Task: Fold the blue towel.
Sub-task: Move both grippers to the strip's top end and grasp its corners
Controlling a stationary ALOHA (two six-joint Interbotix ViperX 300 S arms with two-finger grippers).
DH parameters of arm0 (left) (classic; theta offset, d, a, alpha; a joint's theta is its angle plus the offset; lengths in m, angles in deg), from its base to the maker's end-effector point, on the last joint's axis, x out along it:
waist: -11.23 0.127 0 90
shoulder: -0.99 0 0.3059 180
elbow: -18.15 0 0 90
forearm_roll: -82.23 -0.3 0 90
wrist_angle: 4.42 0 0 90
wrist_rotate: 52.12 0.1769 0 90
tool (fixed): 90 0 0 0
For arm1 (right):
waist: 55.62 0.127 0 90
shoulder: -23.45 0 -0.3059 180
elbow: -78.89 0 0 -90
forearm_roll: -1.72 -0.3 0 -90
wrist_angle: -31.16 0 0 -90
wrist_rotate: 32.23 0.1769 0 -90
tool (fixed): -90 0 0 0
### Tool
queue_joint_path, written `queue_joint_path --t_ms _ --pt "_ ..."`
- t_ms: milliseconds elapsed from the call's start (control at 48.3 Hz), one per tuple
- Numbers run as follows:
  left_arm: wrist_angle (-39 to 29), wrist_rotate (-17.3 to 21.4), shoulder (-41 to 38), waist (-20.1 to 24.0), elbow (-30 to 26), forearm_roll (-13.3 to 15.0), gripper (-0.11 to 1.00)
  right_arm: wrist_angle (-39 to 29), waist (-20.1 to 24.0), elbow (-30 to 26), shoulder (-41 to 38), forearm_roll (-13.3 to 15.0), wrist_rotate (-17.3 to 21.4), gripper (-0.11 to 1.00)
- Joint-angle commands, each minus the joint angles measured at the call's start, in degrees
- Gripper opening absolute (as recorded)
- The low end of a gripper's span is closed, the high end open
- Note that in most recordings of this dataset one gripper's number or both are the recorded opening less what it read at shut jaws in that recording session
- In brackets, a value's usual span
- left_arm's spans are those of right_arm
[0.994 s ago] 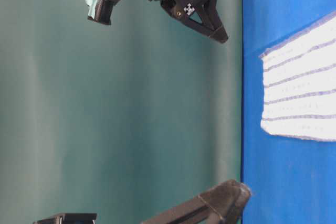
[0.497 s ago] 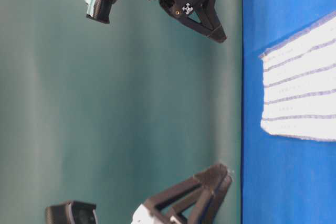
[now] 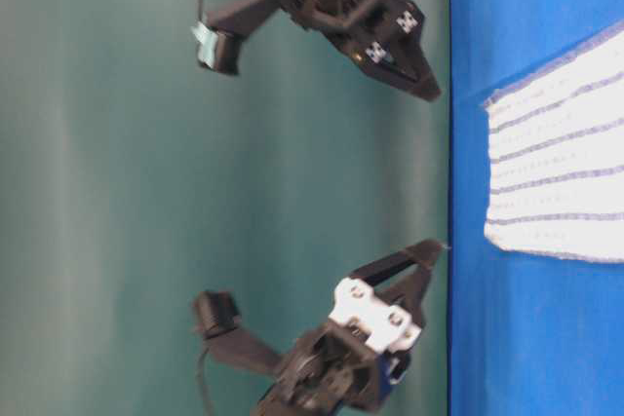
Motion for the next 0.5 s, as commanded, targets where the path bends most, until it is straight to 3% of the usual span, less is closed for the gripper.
queue_joint_path --t_ms 0,476 --pt "1.7 0.2 -1.8 1.3 -2.4 -0.1 0.75 1.4 -0.3 -1.9 -1.4 -0.1 0.0 0.77" --pt "8.3 0.4 -14.2 4.1 -6.9 -0.1 0.72 6.0 -0.3 -3.0 -9.7 -2.1 0.3 0.77"
